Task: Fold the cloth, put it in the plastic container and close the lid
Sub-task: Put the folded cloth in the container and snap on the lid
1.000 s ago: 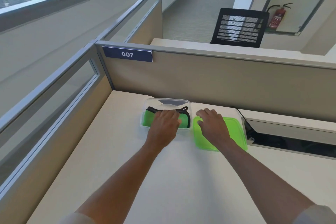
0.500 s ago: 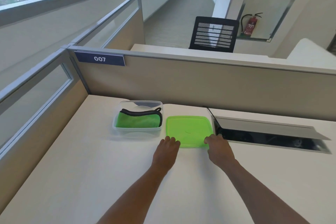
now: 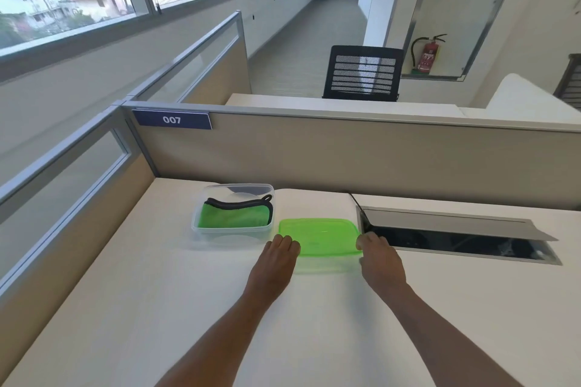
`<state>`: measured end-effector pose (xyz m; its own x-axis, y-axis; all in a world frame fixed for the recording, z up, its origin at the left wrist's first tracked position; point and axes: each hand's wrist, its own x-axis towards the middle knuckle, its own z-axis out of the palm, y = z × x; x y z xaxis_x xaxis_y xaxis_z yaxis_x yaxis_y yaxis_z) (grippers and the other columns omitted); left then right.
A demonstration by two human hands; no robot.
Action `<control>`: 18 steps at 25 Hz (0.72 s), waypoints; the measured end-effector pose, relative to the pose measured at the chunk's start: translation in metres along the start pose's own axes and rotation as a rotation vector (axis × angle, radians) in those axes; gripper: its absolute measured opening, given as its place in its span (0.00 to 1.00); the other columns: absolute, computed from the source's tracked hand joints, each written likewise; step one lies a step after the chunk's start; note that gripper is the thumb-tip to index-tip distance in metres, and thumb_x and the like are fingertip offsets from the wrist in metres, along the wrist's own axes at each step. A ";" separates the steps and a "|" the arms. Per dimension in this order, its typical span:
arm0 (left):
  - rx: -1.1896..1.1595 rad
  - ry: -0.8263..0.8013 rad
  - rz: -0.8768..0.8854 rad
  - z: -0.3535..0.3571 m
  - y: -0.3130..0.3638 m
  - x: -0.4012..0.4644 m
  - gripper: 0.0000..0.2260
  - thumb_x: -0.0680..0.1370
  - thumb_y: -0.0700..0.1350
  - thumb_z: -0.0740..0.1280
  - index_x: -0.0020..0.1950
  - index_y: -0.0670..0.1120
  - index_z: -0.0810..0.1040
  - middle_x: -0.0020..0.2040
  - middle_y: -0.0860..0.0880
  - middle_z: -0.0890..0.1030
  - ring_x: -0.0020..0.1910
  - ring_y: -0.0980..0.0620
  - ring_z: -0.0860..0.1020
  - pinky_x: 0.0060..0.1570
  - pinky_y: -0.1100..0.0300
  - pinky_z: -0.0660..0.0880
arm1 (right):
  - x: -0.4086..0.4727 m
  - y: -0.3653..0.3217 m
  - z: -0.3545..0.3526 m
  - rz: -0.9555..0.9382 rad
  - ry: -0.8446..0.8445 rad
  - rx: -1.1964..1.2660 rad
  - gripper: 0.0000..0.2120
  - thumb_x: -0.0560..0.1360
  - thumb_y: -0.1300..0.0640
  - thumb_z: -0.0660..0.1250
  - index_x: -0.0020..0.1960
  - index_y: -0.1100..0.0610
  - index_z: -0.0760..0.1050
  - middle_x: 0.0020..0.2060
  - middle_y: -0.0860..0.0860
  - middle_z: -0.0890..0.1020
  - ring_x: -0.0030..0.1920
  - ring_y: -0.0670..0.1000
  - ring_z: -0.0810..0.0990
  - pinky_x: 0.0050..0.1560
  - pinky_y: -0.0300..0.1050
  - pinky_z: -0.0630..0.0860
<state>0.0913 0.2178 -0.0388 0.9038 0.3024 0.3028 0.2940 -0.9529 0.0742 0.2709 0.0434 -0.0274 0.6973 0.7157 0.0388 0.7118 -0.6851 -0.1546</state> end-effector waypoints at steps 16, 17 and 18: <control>-0.766 0.357 -0.602 -0.075 -0.026 0.025 0.17 0.74 0.40 0.71 0.61 0.46 0.73 0.52 0.49 0.79 0.50 0.49 0.77 0.52 0.53 0.74 | 0.004 -0.047 -0.102 0.029 0.366 0.562 0.09 0.75 0.62 0.67 0.53 0.54 0.74 0.38 0.51 0.81 0.40 0.50 0.77 0.38 0.44 0.68; -0.768 0.362 -0.639 -0.078 -0.033 0.023 0.17 0.73 0.40 0.71 0.61 0.46 0.73 0.51 0.48 0.80 0.49 0.48 0.77 0.50 0.53 0.74 | 0.008 -0.056 -0.102 0.032 0.378 0.603 0.09 0.75 0.61 0.68 0.54 0.55 0.73 0.39 0.52 0.81 0.40 0.53 0.77 0.40 0.46 0.70; -0.767 0.368 -0.673 -0.080 -0.039 0.022 0.17 0.73 0.40 0.71 0.61 0.46 0.73 0.50 0.48 0.80 0.48 0.48 0.77 0.49 0.54 0.74 | 0.012 -0.065 -0.102 0.034 0.394 0.641 0.10 0.74 0.60 0.70 0.54 0.56 0.73 0.40 0.52 0.82 0.40 0.53 0.77 0.41 0.47 0.72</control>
<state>0.0750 0.2600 0.0406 0.4433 0.8651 0.2347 0.3062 -0.3922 0.8674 0.2415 0.0828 0.0838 0.7823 0.5115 0.3556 0.5849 -0.4066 -0.7019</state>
